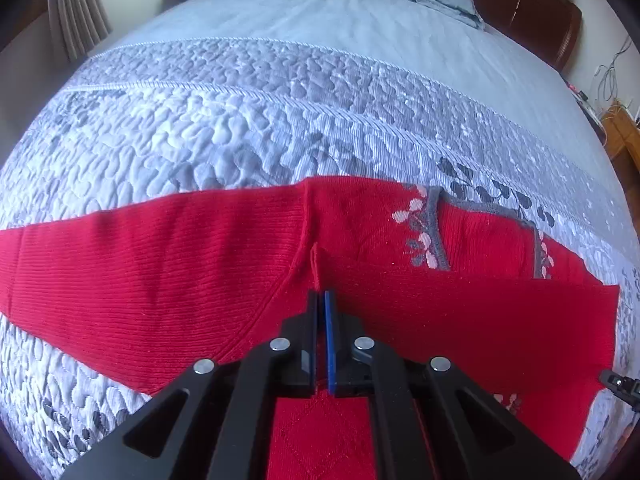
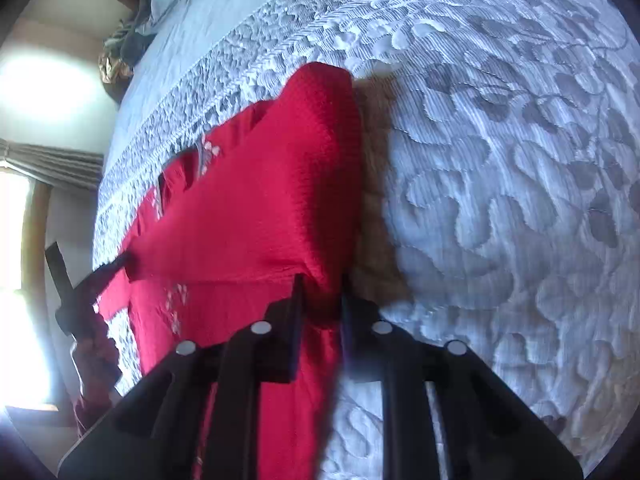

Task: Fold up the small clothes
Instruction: 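Grasp the sweater side edge with the left tool and fold it inward, then move the left tool to the other sleeve cuff and grasp it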

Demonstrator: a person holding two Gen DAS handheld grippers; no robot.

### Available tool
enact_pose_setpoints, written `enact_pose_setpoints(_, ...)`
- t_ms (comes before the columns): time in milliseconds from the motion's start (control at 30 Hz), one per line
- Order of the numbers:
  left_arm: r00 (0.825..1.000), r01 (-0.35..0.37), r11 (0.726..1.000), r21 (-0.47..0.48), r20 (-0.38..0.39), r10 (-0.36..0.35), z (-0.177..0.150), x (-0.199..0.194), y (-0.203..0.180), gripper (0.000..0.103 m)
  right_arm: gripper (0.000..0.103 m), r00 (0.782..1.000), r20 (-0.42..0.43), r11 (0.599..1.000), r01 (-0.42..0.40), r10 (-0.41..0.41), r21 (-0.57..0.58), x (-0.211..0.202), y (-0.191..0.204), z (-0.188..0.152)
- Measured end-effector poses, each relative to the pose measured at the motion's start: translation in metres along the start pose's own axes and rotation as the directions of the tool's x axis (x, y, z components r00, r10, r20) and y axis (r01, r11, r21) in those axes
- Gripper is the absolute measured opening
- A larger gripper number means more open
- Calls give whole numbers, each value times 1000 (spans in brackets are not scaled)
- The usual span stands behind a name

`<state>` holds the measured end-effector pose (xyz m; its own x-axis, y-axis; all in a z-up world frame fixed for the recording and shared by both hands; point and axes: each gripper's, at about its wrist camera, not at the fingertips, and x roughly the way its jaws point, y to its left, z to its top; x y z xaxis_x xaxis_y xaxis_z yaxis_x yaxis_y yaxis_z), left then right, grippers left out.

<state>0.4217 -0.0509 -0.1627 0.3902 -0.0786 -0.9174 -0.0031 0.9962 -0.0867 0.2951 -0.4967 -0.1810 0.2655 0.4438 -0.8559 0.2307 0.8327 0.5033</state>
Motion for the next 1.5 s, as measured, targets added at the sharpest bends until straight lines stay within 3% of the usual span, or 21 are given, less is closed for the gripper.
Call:
enact_pose_setpoints(100,1000,-7,1000,-3,-13,7,-6,7,1,4,9,997,-35,997,63,-65,-43,0,-6,-9)
enact_pose_setpoints(200,996,-84,996,33,-27,85,-11,24,1,4,10,997,-46,997,66,-68,-43,4,-14,-11)
enact_pose_setpoints(267,997,-74,997,18,-34,74,-14,28,8,4,14,996,-36,996,75,-77,-57,-1,-9,-12)
enact_pose_setpoints(367,998,-56,998,-34,-7,56,-16,8,18,4,32,985,55,978,172,-166,-118,-23,12,-18)
enact_pose_setpoints(400,999,-40,998,-53,15,41,-16,-2,20,4,32,980,83,972,191,-181,-136,-29,19,-20)
enact_pose_setpoints(533,995,58,994,-87,85,-51,-15,-40,14,6,32,985,146,976,120,-94,-182,-42,51,-18)
enact_pose_setpoints(700,986,165,986,-13,14,-165,-19,-29,-27,12,31,988,91,972,140,-125,-188,-9,65,-9)
enact_pose_setpoints(800,987,143,990,-3,-78,-143,-26,4,-39,12,28,979,51,970,203,-198,-131,14,44,-6)
enact_pose_setpoints(867,982,128,992,-19,-140,-130,-31,28,-36,10,27,979,45,971,202,-198,-127,26,34,-8)
enact_pose_setpoints(1000,971,189,979,-81,-132,-199,-35,35,-22,7,27,963,50,946,269,-264,-181,27,44,-11)
enact_pose_setpoints(1067,973,177,981,-80,-134,-186,-38,26,-21,7,31,957,55,939,291,-285,-183,24,52,-12)
enact_pose_setpoints(1133,982,142,989,-38,-117,-146,-42,10,-21,16,43,957,78,936,289,-279,-199,15,65,-18)
enact_pose_setpoints(1200,994,61,998,20,-87,-59,-44,-4,-16,55,47,953,90,926,303,-289,-227,12,79,-28)
enact_pose_setpoints(1233,998,-6,999,51,-55,9,-49,-15,-8,59,47,953,86,924,301,-289,-235,12,83,-32)
enact_pose_setpoints(1333,997,-76,995,61,-24,78,-51,-33,31,60,47,961,58,927,275,-270,-254,21,103,-47)
enact_pose_setpoints(1500,990,-117,990,-79,-84,110,-61,-52,131,64,49,975,3,921,213,-224,-325,49,153,-81)
